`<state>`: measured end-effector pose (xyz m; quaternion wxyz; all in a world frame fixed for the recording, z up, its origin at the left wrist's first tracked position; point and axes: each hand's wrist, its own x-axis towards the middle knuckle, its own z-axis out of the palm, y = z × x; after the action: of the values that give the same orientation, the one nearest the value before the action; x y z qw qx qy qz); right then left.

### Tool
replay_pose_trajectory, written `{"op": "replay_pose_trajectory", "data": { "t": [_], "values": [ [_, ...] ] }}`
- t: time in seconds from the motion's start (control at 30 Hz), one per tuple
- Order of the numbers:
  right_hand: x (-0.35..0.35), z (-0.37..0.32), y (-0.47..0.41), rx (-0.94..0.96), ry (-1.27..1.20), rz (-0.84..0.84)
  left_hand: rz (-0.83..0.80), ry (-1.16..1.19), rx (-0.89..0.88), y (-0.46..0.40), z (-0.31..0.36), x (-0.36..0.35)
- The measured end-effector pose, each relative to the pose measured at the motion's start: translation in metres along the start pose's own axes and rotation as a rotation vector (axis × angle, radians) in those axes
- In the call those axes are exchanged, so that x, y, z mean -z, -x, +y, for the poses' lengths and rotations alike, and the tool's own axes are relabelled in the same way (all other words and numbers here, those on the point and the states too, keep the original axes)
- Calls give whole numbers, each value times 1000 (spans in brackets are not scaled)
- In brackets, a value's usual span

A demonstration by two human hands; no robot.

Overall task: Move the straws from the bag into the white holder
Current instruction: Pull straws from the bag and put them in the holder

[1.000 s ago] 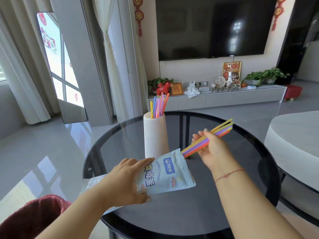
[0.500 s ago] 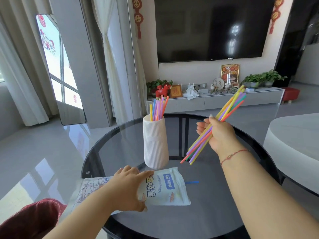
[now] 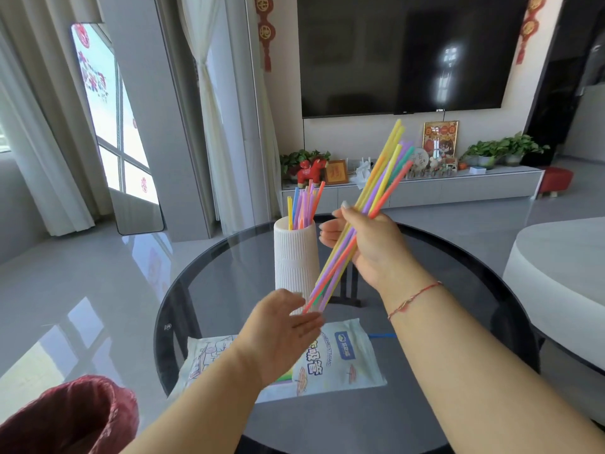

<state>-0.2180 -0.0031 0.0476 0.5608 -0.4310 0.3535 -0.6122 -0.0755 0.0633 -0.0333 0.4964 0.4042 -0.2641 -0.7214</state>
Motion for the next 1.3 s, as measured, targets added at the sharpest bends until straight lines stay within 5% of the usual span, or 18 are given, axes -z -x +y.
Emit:
{"op": "replay_pose_trajectory", "data": {
  "t": [0.07,0.17,0.4,0.7,0.93,1.3],
  "values": [
    [-7,8,4,-11,34,-34,-77,213,0,-2,4,1],
    [-13,9,3,-6,35,-49,-78,214,-79,-1,11,-3],
    [-34,-40,-24,120,-155,-94,188,-339,-414,-19,51,-5],
    [-47,-48,-68,330,131,-6,350,-797,-575,-66,76,-25],
    [-43,-17,-82,291,602,-144,322,-829,-646,-85,74,-29],
    [-29,-19,-83,427,546,-155,358,-857,-689,-82,69,-24]
  ]
}}
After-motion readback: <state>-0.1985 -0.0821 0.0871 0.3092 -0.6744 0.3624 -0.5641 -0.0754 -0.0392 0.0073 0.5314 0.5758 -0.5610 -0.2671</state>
